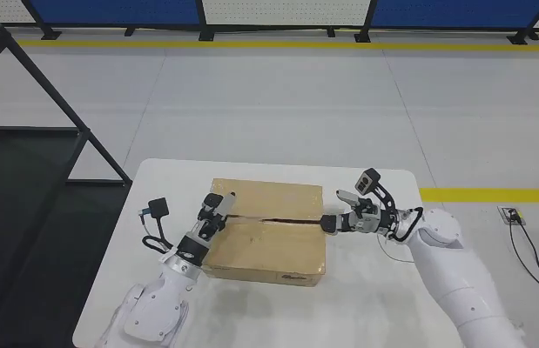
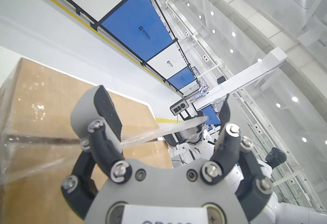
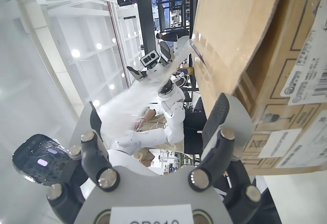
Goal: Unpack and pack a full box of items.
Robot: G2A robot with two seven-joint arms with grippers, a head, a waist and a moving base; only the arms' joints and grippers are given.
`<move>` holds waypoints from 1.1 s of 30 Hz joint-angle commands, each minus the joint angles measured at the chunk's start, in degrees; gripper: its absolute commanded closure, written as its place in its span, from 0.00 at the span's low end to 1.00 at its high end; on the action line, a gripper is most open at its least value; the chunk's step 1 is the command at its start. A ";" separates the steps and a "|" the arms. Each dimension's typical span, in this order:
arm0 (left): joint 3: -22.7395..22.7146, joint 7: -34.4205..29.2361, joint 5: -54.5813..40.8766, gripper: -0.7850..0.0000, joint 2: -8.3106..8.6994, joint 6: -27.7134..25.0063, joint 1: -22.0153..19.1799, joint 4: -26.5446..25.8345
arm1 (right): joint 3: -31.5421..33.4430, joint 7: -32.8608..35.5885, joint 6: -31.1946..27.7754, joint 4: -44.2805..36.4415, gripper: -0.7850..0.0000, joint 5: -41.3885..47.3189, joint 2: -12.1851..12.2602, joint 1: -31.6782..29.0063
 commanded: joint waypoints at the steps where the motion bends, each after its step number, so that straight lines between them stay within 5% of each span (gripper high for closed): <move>1: 0.39 -0.11 0.04 0.00 -0.13 0.16 -0.35 0.31 | 0.94 1.61 0.42 -0.42 0.00 0.73 0.37 -0.83; 20: -1.00 -1.51 -2.96 0.00 -0.69 -1.05 -0.60 -0.09 | 2.72 2.55 1.09 -4.98 0.00 -0.32 1.70 -3.24; 26: -6.58 -2.77 -8.18 0.00 -0.23 -3.00 1.89 -4.19 | 2.52 2.36 0.37 -5.64 0.00 -0.55 1.74 -2.73; 33: -19.94 -4.33 -16.36 0.00 0.84 -4.75 5.76 -4.36 | 3.25 3.60 -5.28 -6.46 0.00 -0.29 1.92 -2.59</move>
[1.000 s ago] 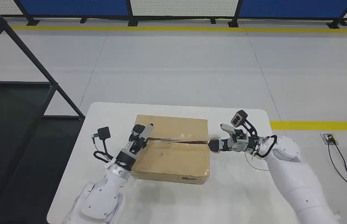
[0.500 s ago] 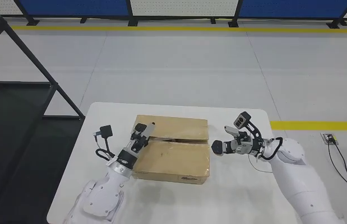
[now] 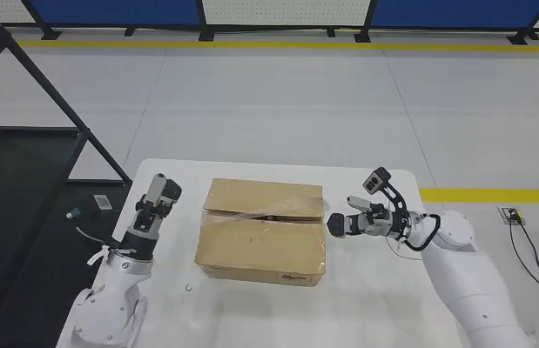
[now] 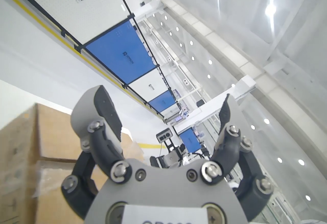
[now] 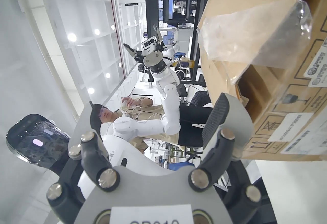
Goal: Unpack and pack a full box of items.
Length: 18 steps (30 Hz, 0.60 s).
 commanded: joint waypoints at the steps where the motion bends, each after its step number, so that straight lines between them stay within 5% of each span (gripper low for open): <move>1: -4.10 -1.24 -1.47 0.00 0.34 -0.34 1.33 0.92 | 0.46 0.89 -2.16 -0.63 0.00 0.32 0.12 -0.29; 8: -11.11 -12.33 -4.85 0.00 1.48 -3.19 5.42 3.67 | 0.32 1.33 -5.16 -2.73 0.00 -1.78 0.39 -0.11; 13: -9.73 -20.52 -3.24 0.00 2.05 -3.58 5.12 4.17 | -1.27 -0.60 -3.44 -2.71 0.00 -3.08 0.08 1.65; 18: -6.43 -21.43 0.39 0.00 2.13 -2.86 2.89 5.47 | -3.00 -4.94 -3.02 -2.12 0.00 -6.58 -0.24 3.18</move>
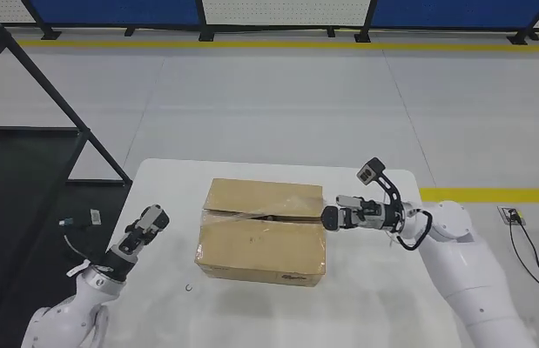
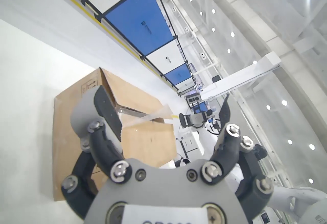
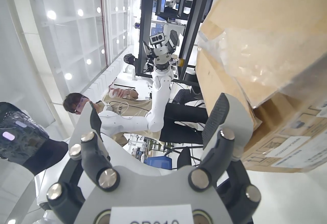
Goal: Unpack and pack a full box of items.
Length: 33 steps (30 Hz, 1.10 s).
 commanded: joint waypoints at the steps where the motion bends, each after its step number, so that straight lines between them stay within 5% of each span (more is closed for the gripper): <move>1: 1.31 0.31 0.30 0.00 -0.05 0.18 -0.77 0.69 | -0.07 -2.49 -0.32 0.04 0.00 -0.96 -0.04 0.26; 10: 4.86 0.77 1.91 0.00 -0.07 0.51 -2.87 1.94 | -1.10 -16.96 -1.20 2.20 0.00 -11.20 -0.20 3.86; 27: 5.13 2.38 1.84 0.00 0.23 -0.03 -0.57 1.35 | -14.55 -17.63 -8.21 18.62 0.00 -14.54 -6.68 17.35; 33: 5.39 3.08 1.89 0.00 0.30 -0.15 -0.23 1.28 | -17.78 -13.01 -8.62 23.52 0.00 -12.61 -9.25 20.50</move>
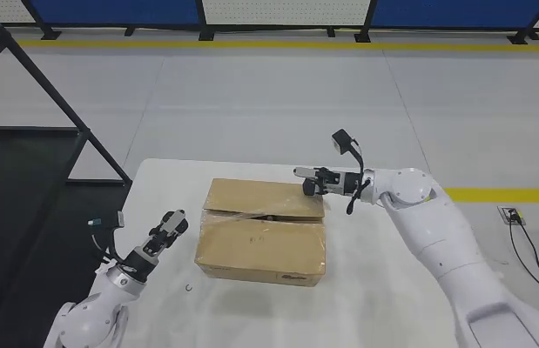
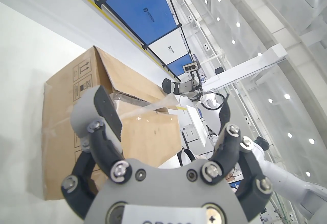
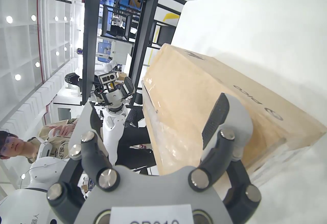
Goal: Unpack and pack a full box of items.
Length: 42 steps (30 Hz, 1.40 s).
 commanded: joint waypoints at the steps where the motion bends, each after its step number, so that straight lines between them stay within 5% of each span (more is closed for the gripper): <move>1: 0.05 0.19 -0.06 0.00 0.03 0.03 0.07 0.09 | -0.73 3.00 -0.46 1.54 0.00 1.18 -0.74 0.98; 12: 0.73 0.34 -0.16 0.00 0.17 0.10 -0.44 0.86 | 0.73 12.42 -4.68 3.19 0.00 7.97 -1.22 1.81; 31: 1.74 0.30 0.19 0.00 0.44 0.33 -1.31 1.38 | 7.45 17.13 0.03 -22.81 0.00 9.17 7.71 -12.53; 42: 1.85 0.68 0.50 0.00 0.61 0.39 -0.72 0.96 | 12.74 16.17 -0.93 -29.29 0.00 12.03 11.74 -18.98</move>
